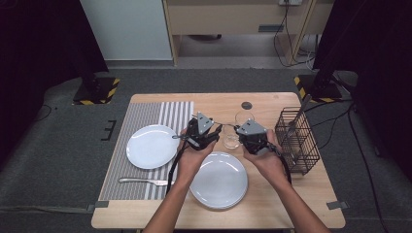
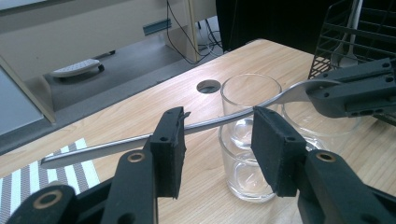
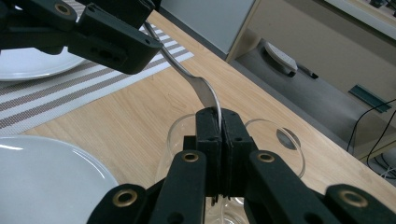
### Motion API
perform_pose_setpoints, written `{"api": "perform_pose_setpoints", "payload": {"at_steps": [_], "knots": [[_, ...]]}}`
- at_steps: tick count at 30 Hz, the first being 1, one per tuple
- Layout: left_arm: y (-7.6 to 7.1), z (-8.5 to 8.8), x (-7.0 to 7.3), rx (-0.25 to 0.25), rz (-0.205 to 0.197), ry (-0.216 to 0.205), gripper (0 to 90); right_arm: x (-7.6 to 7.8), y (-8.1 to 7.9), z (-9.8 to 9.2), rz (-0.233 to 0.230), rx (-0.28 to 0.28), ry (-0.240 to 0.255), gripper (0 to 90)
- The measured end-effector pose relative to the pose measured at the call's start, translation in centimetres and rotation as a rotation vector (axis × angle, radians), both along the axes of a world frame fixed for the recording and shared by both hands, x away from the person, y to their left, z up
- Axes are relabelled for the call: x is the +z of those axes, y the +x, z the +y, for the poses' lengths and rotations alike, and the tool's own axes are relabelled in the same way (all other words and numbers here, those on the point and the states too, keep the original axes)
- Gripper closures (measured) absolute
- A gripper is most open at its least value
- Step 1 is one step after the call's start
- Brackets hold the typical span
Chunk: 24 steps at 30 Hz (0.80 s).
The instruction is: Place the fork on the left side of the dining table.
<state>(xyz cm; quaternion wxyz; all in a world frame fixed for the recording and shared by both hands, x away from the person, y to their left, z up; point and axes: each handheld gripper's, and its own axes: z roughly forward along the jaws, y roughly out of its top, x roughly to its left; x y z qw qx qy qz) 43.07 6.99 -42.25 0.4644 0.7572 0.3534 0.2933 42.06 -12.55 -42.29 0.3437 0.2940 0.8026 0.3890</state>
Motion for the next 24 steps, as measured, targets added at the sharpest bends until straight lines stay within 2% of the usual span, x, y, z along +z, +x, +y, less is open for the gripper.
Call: {"api": "perform_pose_setpoints", "payload": {"at_steps": [6,12,17,24], "knots": [[-0.2,0.0,0.1,-0.019,0.002,0.001,51.7,0.0,0.1,-0.1,-0.002,0.01,0.004,88.0],[-0.5,0.1,0.7,-0.05,-0.035,0.032,47.7,-0.1,0.7,-0.1,0.011,0.019,0.0,87.9],[-0.3,0.1,1.2,-0.093,-0.064,0.086,45.0,-0.3,0.8,0.3,0.015,0.036,-0.017,87.8],[0.5,0.7,1.2,-0.108,-0.07,0.143,43.6,0.3,0.7,0.8,0.018,0.063,-0.02,87.8]]}}
